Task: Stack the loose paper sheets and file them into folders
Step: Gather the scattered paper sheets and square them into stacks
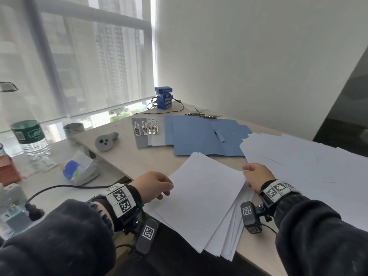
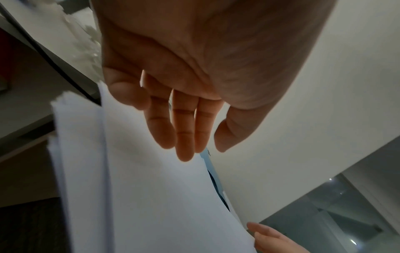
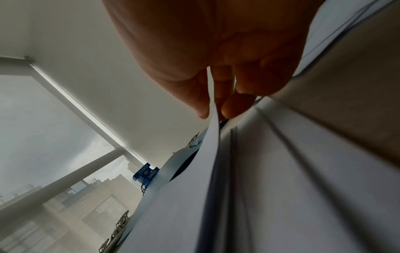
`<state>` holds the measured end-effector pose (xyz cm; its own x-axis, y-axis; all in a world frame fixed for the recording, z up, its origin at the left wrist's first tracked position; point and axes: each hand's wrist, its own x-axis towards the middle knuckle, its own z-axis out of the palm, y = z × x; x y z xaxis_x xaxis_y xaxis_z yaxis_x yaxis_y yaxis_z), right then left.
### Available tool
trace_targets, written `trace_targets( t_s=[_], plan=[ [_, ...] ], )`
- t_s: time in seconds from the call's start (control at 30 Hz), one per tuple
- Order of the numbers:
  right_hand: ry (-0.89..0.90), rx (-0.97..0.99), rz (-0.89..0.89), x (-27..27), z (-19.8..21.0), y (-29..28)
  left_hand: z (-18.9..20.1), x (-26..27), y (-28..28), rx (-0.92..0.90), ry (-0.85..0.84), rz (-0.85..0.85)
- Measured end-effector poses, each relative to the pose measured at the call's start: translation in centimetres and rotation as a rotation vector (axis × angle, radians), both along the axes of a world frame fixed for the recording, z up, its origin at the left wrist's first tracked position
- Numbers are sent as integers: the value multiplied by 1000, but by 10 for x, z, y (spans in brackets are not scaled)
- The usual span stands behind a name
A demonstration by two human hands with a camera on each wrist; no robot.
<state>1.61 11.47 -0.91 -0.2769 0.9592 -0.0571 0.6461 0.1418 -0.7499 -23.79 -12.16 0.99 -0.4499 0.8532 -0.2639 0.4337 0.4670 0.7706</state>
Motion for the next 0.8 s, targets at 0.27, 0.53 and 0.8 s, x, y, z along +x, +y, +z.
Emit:
trace_targets(
  t_s=[0.27, 0.53, 0.8],
  plan=[
    [-21, -1, 6, 61, -2, -10, 3, 63, 50, 144, -92, -154],
    [-33, -4, -200, 174, -5, -16, -8, 167, 119, 242, -158, -337],
    [-91, -72, -514, 314, -10, -32, -24, 267, 172, 253, -222, -445]
  ],
)
